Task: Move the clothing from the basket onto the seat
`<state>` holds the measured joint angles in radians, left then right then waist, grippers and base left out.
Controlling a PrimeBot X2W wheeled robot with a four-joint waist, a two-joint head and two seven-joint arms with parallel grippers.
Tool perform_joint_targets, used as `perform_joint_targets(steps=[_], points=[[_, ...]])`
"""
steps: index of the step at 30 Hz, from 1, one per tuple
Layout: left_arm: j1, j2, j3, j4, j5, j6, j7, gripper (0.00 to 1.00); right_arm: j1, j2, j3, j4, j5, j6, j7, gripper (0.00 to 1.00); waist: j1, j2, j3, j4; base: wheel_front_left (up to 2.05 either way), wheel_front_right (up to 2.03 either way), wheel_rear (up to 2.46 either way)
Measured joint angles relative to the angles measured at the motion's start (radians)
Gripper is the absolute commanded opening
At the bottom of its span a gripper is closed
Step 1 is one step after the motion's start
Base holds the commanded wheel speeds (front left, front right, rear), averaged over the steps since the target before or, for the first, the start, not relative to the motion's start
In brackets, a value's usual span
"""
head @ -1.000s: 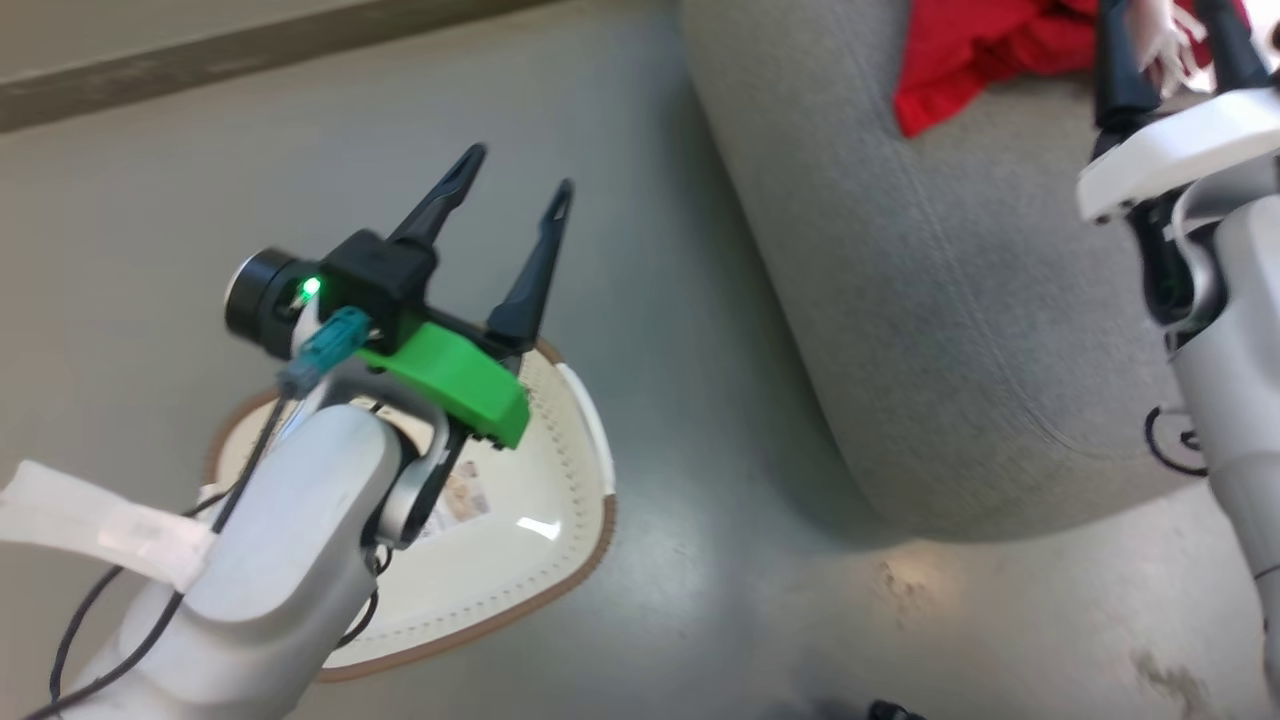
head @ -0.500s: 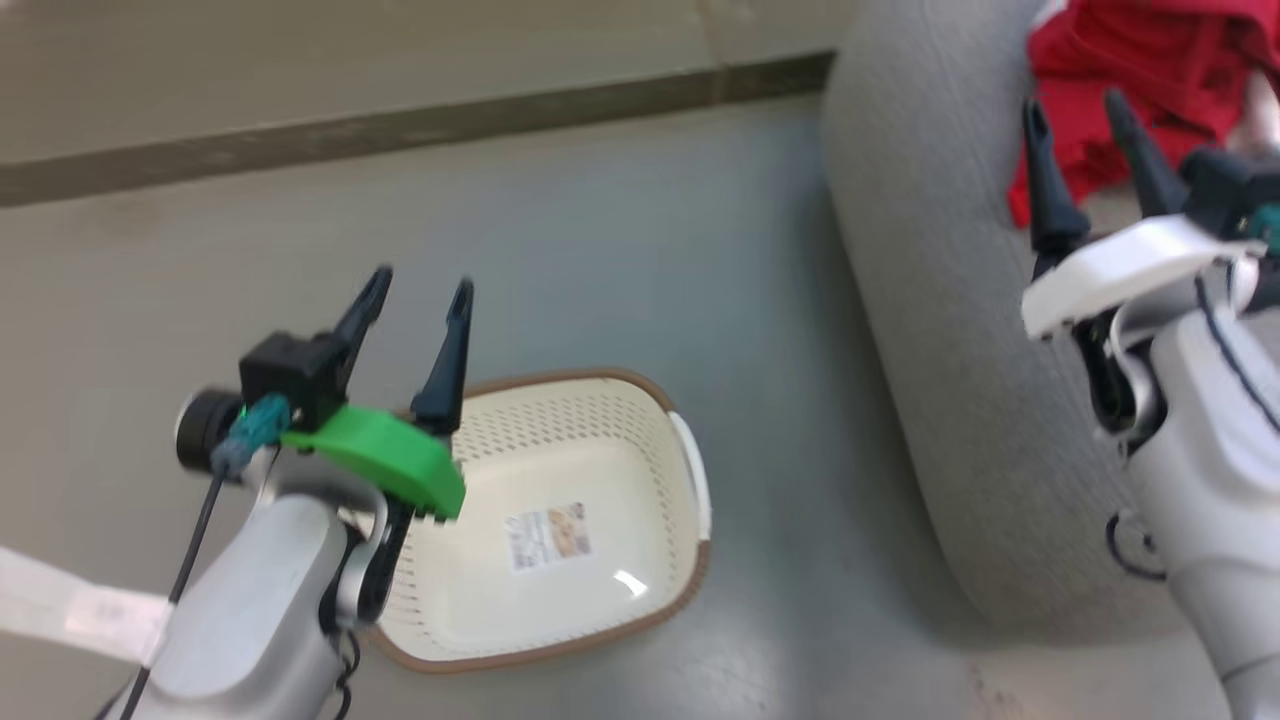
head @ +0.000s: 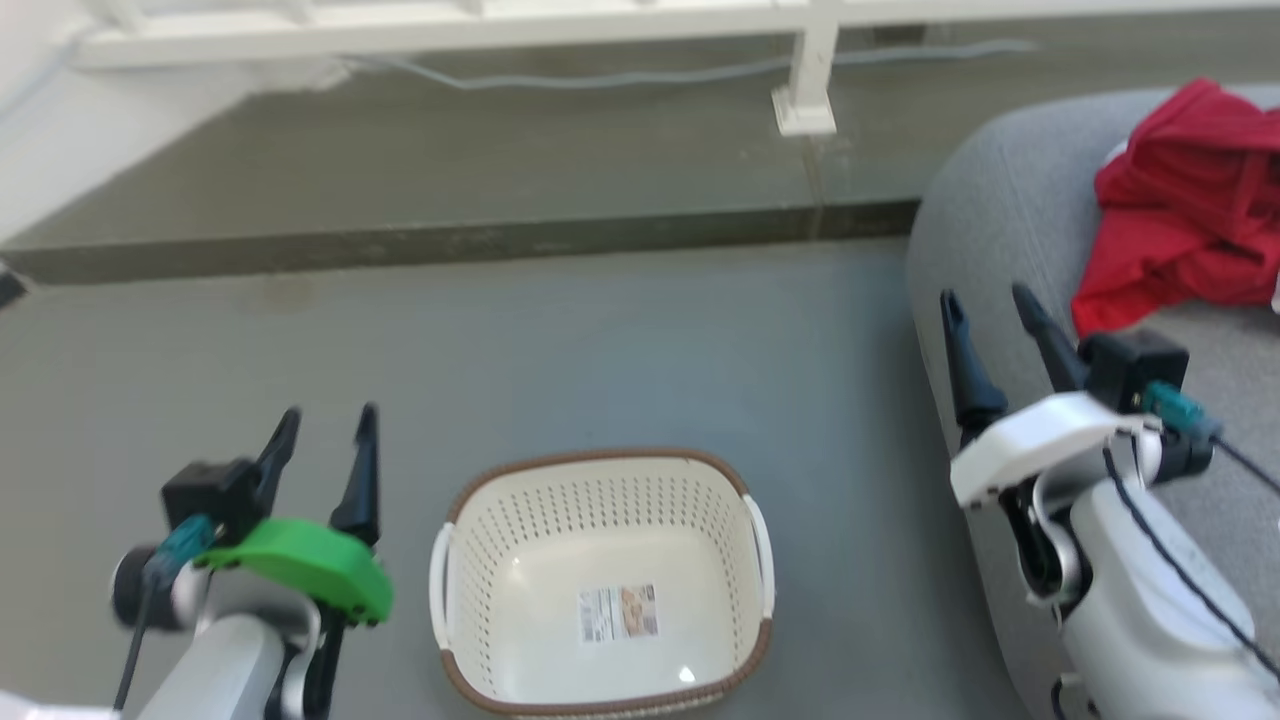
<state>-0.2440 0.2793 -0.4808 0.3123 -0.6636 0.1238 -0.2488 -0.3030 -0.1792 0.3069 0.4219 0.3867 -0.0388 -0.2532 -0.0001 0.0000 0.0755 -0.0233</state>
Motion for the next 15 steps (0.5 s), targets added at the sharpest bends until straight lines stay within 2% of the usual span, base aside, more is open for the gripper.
perform_joint_targets(steps=[6, 15], points=[[0.085, 0.0, 0.066, -0.023, 0.018, 0.0, 0.0, 1.0, 0.084, 0.018, 0.012, -0.04, 0.001, -0.009, 0.0, 1.0, 0.0, 0.0, -0.061, 0.027, 0.0, 0.0, 0.0], [0.184, -0.01, 0.127, -0.074, 0.064, 0.0, 0.0, 1.0, 0.176, 0.024, -0.006, -0.113, 0.013, -0.043, 0.0, 1.0, 0.0, 0.0, -0.094, 0.045, 0.0, 0.0, 0.0]])
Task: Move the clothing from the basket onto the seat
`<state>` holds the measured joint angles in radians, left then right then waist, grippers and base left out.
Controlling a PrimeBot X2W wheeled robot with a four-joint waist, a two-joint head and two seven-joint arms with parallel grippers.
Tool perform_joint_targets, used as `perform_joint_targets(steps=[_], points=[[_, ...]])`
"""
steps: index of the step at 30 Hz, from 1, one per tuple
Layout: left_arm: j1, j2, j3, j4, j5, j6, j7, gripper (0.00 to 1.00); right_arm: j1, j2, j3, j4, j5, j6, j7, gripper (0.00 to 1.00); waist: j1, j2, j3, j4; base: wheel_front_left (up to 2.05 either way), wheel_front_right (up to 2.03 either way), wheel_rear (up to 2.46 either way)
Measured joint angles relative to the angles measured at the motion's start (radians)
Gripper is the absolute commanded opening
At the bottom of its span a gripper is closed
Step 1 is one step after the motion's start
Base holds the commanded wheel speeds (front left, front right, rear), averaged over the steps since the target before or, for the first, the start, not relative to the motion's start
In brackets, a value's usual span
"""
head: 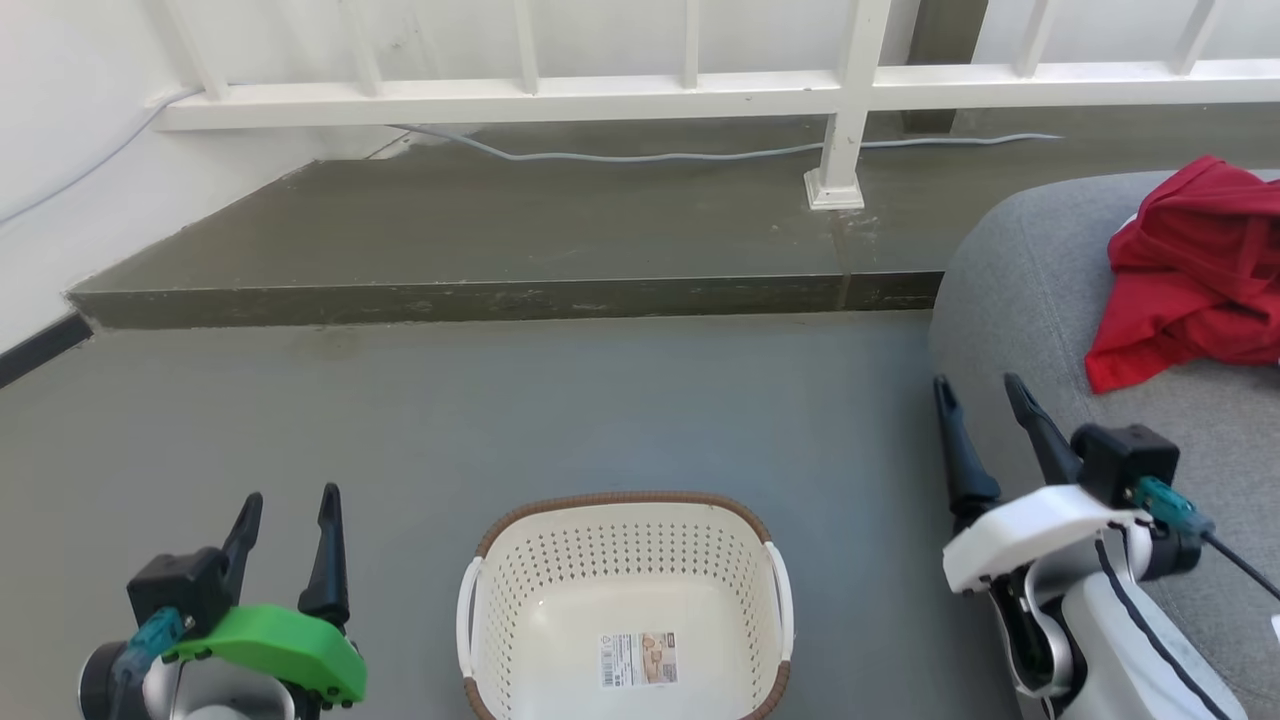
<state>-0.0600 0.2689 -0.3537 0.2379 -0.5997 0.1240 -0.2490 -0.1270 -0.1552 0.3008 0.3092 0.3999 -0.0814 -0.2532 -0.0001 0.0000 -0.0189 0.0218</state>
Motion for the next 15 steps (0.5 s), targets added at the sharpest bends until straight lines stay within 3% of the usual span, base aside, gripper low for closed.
perform_joint_targets(steps=[15], points=[[0.068, -0.028, 0.058, -0.076, 0.059, 0.0, 0.0, 1.0, 0.086, -0.003, -0.019, -0.087, -0.002, -0.02, 0.0, 1.0, 0.0, 0.0, 0.0, -0.011, 0.0, 0.0, 0.0]])
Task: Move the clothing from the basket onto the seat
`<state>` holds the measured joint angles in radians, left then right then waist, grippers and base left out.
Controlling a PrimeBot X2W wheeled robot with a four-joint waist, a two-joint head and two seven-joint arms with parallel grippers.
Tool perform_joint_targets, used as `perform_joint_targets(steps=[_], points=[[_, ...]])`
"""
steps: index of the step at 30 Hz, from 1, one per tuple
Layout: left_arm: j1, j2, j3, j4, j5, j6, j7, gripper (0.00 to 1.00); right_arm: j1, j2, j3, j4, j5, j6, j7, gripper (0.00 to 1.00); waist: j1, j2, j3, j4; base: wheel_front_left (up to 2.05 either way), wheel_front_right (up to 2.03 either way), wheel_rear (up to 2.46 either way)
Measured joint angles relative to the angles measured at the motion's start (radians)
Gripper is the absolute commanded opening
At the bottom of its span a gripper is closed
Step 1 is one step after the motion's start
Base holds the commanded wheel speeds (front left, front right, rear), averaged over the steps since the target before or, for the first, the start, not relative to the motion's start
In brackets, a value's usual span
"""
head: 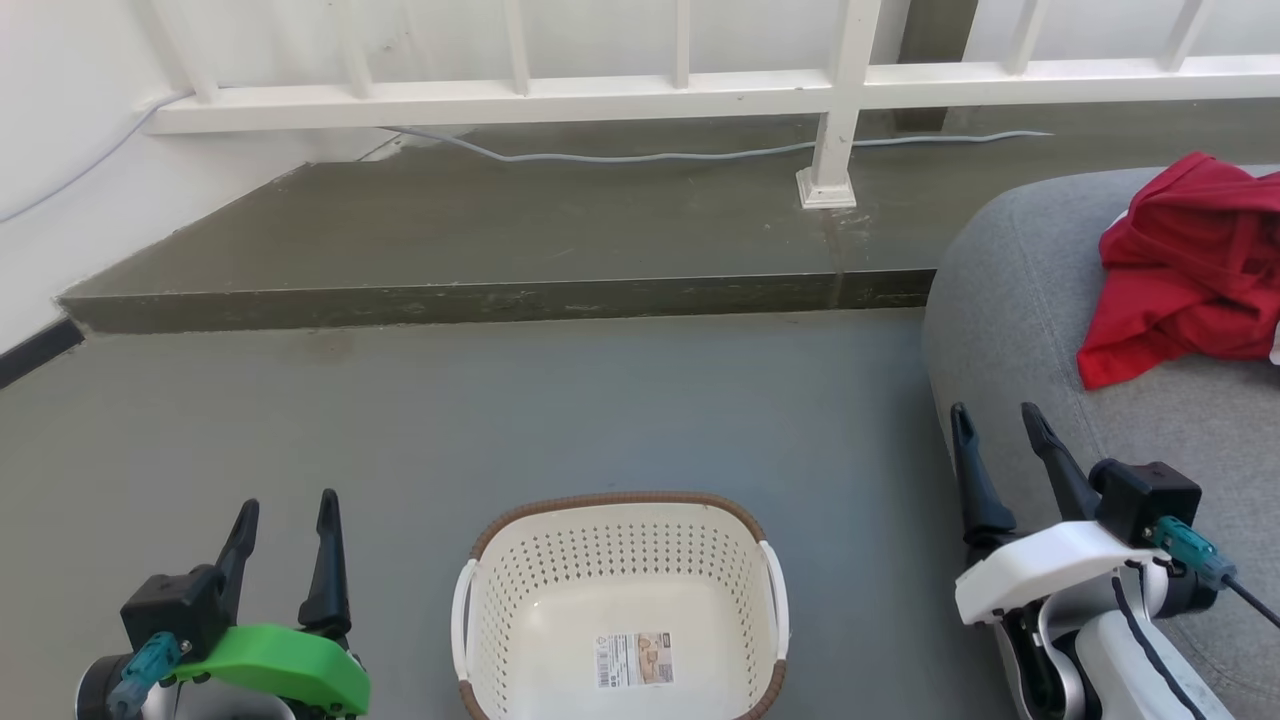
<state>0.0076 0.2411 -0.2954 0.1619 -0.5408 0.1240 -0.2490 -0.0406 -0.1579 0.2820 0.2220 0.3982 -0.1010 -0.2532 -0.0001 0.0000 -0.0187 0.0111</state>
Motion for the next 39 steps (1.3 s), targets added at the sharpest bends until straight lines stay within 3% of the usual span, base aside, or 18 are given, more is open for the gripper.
perform_joint_targets(steps=[39], points=[[0.06, -0.026, 0.036, -0.106, 0.118, 0.0, -0.001, 1.0, 0.074, -0.002, -0.053, -0.137, -0.023, -0.023, 0.044, 1.0, 0.0, 0.0, 0.009, -0.009, 0.0, 0.0, 0.0]])
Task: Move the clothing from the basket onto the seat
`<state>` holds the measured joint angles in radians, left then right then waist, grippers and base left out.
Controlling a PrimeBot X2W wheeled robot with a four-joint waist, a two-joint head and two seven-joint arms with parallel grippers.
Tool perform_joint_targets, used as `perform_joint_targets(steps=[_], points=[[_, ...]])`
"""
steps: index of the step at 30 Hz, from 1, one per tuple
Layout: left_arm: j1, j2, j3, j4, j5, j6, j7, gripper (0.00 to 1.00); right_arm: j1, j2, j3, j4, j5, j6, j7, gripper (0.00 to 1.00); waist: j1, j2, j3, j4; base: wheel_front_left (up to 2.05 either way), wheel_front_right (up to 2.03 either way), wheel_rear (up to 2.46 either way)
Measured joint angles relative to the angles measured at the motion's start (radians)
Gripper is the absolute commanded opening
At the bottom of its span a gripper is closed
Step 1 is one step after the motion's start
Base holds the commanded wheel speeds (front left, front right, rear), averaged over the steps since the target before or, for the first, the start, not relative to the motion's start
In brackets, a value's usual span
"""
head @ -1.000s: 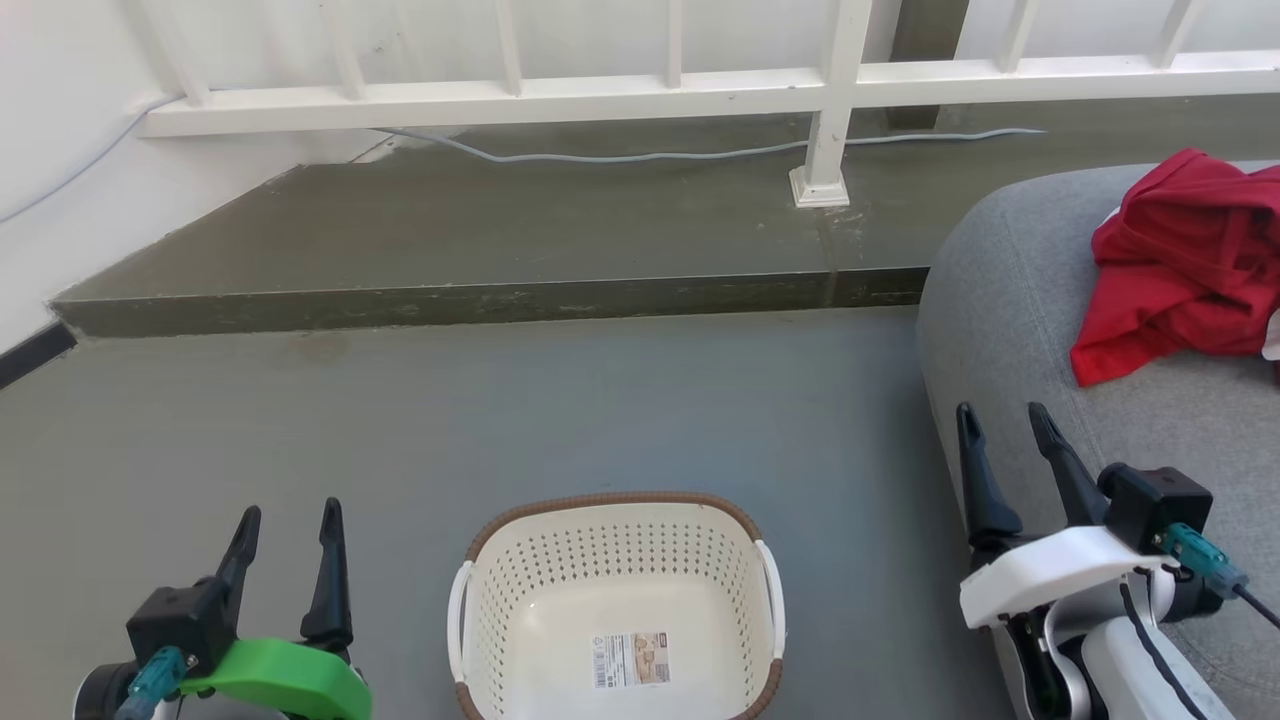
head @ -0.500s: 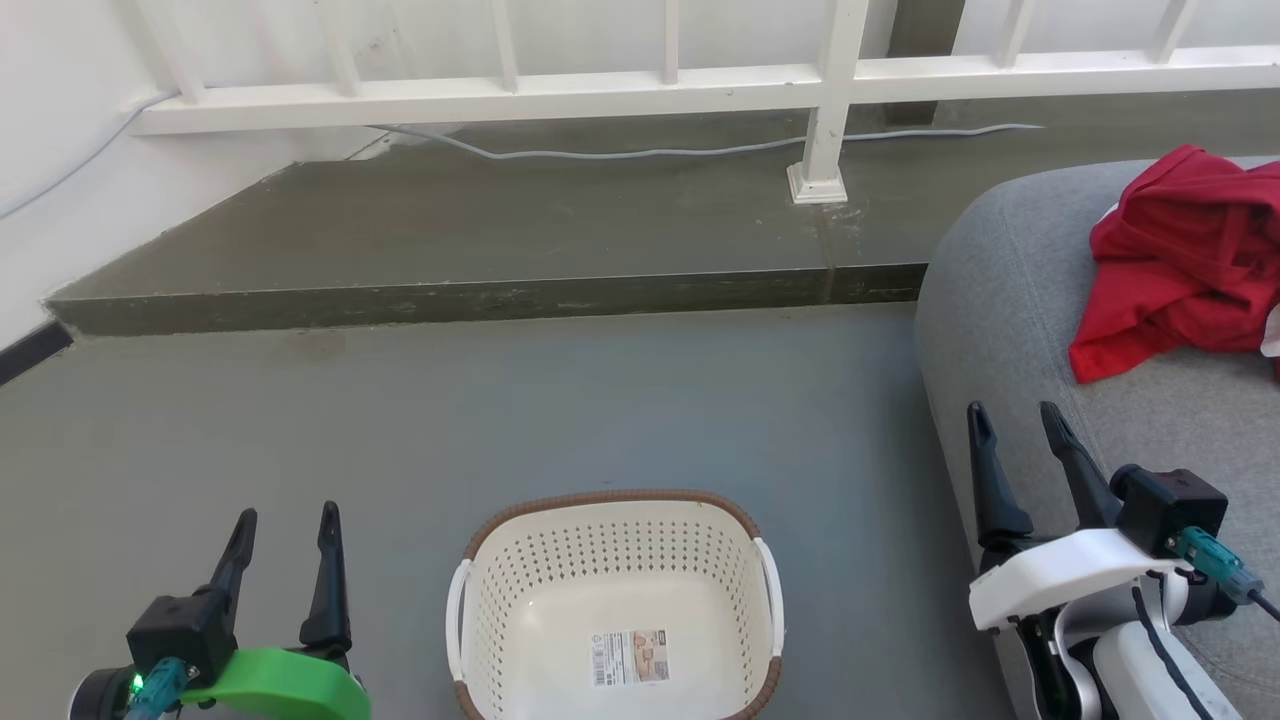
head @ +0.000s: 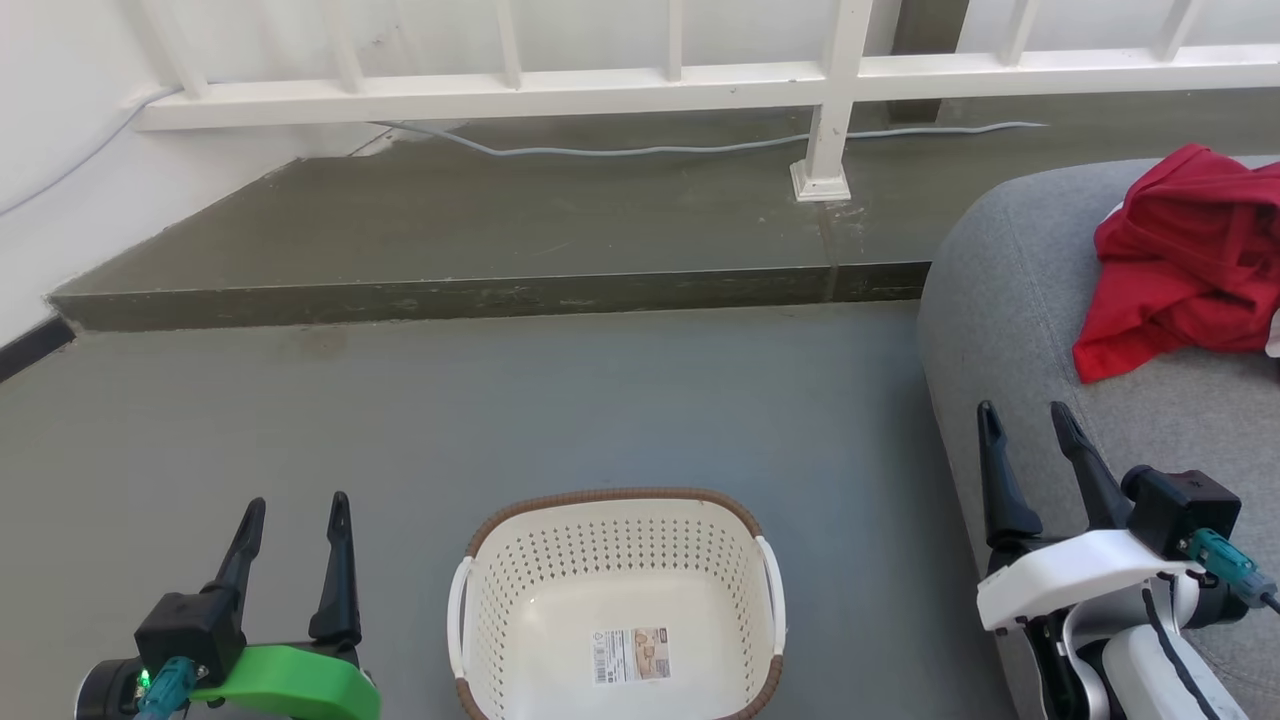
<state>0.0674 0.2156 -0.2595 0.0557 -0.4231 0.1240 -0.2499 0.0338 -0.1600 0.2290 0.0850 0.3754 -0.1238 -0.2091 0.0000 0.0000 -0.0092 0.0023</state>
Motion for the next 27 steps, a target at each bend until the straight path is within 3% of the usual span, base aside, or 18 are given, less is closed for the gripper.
perform_joint_targets(steps=[3, 4, 14, 27], points=[[0.001, -0.004, 0.003, -0.004, 0.001, 0.0, 0.003, 1.0, 0.004, 0.0, -0.003, -0.007, -0.007, 0.0, 0.001, 1.0, 0.0, 0.0, 0.001, 0.0, 0.0, 0.0, 0.0], [0.002, -0.006, 0.003, -0.002, 0.001, 0.0, 0.002, 0.0, 0.007, 0.001, -0.002, -0.004, -0.007, 0.0, 0.002, 0.0, 0.0, 0.0, 0.001, 0.0, 0.0, 0.0, 0.0], [0.019, -0.042, -0.013, 0.059, -0.024, -0.007, 0.007, 0.0, 0.058, 0.028, 0.008, 0.051, 0.021, 0.009, 0.003, 0.0, 0.0, 0.0, 0.002, 0.0, 0.0, 0.0, 0.0], [0.02, -0.061, 0.026, 0.06, -0.205, -0.029, 0.05, 0.0, 0.057, 0.036, -0.032, 0.05, 0.216, 0.036, 0.035, 0.0, 0.0, 0.0, 0.004, 0.0, 0.0, 0.0, 0.0]])
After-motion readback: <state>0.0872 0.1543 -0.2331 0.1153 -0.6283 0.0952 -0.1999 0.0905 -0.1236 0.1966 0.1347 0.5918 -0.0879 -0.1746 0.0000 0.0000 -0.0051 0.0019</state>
